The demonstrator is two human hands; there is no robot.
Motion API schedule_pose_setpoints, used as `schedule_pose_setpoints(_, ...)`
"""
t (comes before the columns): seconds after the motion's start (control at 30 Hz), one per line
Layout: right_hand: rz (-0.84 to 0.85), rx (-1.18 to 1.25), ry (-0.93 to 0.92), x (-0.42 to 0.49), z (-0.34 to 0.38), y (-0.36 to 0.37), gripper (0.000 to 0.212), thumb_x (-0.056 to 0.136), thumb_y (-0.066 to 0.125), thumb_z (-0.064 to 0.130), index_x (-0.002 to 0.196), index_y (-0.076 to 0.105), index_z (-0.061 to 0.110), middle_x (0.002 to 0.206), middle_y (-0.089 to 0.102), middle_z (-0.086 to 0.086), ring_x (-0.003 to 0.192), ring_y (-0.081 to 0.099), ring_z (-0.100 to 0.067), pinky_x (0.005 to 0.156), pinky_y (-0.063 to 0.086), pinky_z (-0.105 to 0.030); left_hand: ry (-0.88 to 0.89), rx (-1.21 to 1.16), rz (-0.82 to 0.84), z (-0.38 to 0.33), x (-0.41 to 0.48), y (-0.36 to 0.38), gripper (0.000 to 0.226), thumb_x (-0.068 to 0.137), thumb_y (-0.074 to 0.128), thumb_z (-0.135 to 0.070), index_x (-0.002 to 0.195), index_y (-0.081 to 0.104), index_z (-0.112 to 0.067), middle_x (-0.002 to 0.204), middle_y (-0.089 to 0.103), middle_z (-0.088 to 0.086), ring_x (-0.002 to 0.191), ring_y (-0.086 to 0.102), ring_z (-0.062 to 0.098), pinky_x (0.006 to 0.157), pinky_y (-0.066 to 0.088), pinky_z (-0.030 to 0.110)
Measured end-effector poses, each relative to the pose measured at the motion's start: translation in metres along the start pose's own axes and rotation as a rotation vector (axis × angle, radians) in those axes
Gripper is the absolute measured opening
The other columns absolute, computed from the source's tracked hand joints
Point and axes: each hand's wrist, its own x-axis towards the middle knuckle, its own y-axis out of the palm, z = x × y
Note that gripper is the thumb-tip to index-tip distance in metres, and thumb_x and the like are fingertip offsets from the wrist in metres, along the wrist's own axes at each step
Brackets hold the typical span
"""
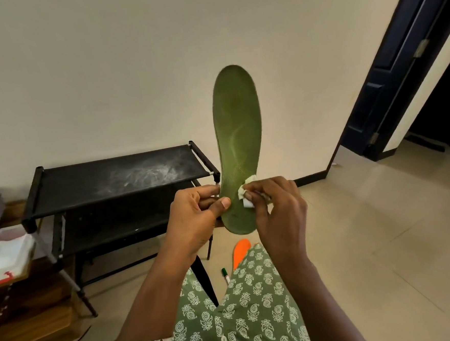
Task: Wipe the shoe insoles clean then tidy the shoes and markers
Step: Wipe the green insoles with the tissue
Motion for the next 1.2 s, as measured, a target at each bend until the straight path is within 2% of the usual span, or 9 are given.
schedule_pose_setpoints(0.07, 0.003, 0.018, 0.025, 0.0, 0.002, 0.002, 0.01, 0.085, 0.073, 0.007, 0.093, 0.074, 0.014, 0.093, 0.067, 0.002, 0.089, 0.058, -0.018, 0.075, 0.044, -0.023, -0.004, -0.002, -0.001, 0.002, 0.001, 0.0, 0.03, 0.088, 0.07, 0.001, 0.118, 0.069, -0.002, 0.093, 0.077, 0.012, 0.088, 0.075, 0.026, 0.079, 0.061, 0.046)
schedule_pose_setpoints(0.17, 0.013, 0.025, 0.034, -0.017, 0.012, 0.005, 0.013, 0.086, 0.073, 0.007, 0.096, 0.074, 0.014, 0.095, 0.065, 0.003, 0.091, 0.057, -0.017, 0.075, 0.047, -0.026, -0.009, -0.006, -0.008, 0.004, 0.002, -0.001, 0.033, 0.089, 0.07, -0.001, 0.121, 0.067, 0.0, 0.095, 0.077, 0.014, 0.091, 0.075, 0.028, 0.081, 0.061, 0.047)
schedule_pose_setpoints(0.3, 0.008, 0.047, 0.007, -0.04, 0.02, 0.006, 0.015, 0.086, 0.075, 0.007, 0.098, 0.074, 0.015, 0.095, 0.064, 0.004, 0.089, 0.056, -0.014, 0.074, 0.045, -0.02, 0.016, 0.028, 0.023, 0.005, 0.001, -0.003, 0.024, 0.092, 0.066, 0.0, 0.115, 0.071, -0.004, 0.093, 0.077, 0.011, 0.09, 0.075, 0.027, 0.077, 0.062, 0.041)
schedule_pose_setpoints(0.53, -0.045, -0.003, 0.057, -0.009, 0.002, 0.001, 0.012, 0.085, 0.074, 0.009, 0.093, 0.075, 0.018, 0.091, 0.066, 0.004, 0.089, 0.053, -0.017, 0.075, 0.034, -0.011, 0.01, 0.019, 0.031, 0.004, 0.001, 0.0, 0.028, 0.089, 0.068, 0.003, 0.118, 0.069, 0.0, 0.092, 0.077, 0.014, 0.087, 0.075, 0.028, 0.073, 0.062, 0.038)
schedule_pose_setpoints(0.67, -0.037, 0.01, 0.081, -0.019, 0.009, 0.006, 0.012, 0.086, 0.074, 0.012, 0.097, 0.075, 0.017, 0.094, 0.064, 0.004, 0.09, 0.05, -0.014, 0.074, 0.038, -0.017, -0.02, -0.011, 0.002, 0.003, 0.0, 0.0, 0.03, 0.089, 0.069, 0.002, 0.119, 0.068, 0.0, 0.093, 0.077, 0.014, 0.088, 0.075, 0.028, 0.073, 0.062, 0.039)
schedule_pose_setpoints(0.87, 0.033, 0.016, -0.039, -0.045, 0.022, 0.011, 0.011, 0.089, 0.071, 0.016, 0.099, 0.075, 0.017, 0.092, 0.064, 0.006, 0.089, 0.047, -0.011, 0.075, 0.038, -0.018, -0.02, -0.006, -0.027, 0.002, 0.0, -0.007, 0.02, 0.091, 0.069, -0.004, 0.111, 0.072, -0.009, 0.089, 0.078, 0.01, 0.089, 0.073, 0.04, 0.08, 0.058, 0.061)
schedule_pose_setpoints(1.0, -0.029, -0.044, -0.002, -0.02, 0.008, 0.008, 0.01, 0.086, 0.074, 0.01, 0.094, 0.075, 0.014, 0.09, 0.065, 0.002, 0.087, 0.048, -0.015, 0.074, 0.033, -0.017, -0.037, -0.024, 0.009, 0.001, -0.001, -0.005, 0.025, 0.091, 0.066, 0.001, 0.116, 0.07, -0.002, 0.09, 0.078, 0.012, 0.087, 0.075, 0.03, 0.075, 0.062, 0.043)
schedule_pose_setpoints(1.13, -0.042, 0.003, 0.072, -0.01, 0.002, 0.004, 0.011, 0.086, 0.074, 0.012, 0.094, 0.075, 0.019, 0.092, 0.065, 0.005, 0.089, 0.05, -0.015, 0.075, 0.036, -0.018, -0.027, -0.025, 0.021, 0.001, -0.002, -0.004, 0.028, 0.09, 0.067, 0.002, 0.118, 0.068, -0.001, 0.09, 0.077, 0.014, 0.084, 0.076, 0.026, 0.069, 0.062, 0.035)
schedule_pose_setpoints(1.2, -0.033, 0.01, 0.069, -0.02, 0.008, 0.005, 0.01, 0.086, 0.074, 0.012, 0.094, 0.075, 0.017, 0.093, 0.064, 0.005, 0.089, 0.05, -0.014, 0.073, 0.038, -0.018, -0.031, -0.029, 0.016, 0.0, -0.003, -0.004, 0.025, 0.091, 0.066, 0.002, 0.116, 0.07, -0.002, 0.088, 0.077, 0.013, 0.082, 0.075, 0.027, 0.07, 0.063, 0.038)
